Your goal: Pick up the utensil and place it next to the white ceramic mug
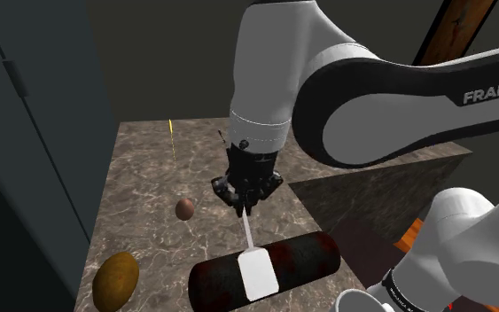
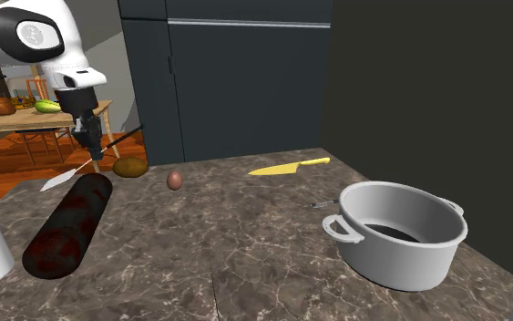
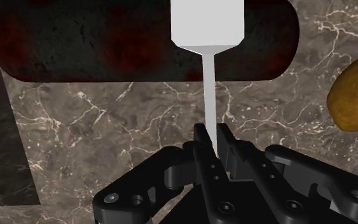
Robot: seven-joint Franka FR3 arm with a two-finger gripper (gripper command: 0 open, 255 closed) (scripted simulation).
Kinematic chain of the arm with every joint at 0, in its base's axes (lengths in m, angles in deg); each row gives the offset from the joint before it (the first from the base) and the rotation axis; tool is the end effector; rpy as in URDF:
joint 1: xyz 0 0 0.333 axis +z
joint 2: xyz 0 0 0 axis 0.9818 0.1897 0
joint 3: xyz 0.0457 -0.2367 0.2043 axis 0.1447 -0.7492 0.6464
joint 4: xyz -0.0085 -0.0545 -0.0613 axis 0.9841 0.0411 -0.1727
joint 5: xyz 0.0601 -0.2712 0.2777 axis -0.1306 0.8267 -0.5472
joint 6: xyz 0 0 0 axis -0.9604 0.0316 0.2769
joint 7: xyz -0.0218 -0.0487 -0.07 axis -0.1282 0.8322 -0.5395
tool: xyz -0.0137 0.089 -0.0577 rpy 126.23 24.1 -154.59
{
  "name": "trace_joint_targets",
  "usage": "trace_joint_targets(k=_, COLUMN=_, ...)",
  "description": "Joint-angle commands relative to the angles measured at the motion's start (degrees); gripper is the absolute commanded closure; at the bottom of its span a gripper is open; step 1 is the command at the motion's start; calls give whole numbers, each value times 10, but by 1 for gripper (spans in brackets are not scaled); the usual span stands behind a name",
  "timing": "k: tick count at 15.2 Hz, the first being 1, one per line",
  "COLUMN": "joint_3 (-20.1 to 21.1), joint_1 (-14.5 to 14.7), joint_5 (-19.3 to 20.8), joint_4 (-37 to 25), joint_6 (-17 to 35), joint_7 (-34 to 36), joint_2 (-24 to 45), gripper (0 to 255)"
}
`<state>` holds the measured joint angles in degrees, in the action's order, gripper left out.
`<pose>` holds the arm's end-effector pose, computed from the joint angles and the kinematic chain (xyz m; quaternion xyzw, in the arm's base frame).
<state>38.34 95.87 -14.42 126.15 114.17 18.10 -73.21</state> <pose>0.3139 0.3093 0.4826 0.9807 -0.1928 0.0327 0.0061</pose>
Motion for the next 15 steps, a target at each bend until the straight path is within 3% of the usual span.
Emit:
trace_joint_targets(k=1, joint_3=21, joint_1=13, joint_5=-10, joint_4=0, joint_6=-4, joint_7=29, joint_2=-6, gripper=255)
trace_joint_targets(k=15, joint_3=175, joint_1=75, joint_5=-46, joint_4=-57, joint_6=-25, joint_7=232, joint_2=16, gripper=255)
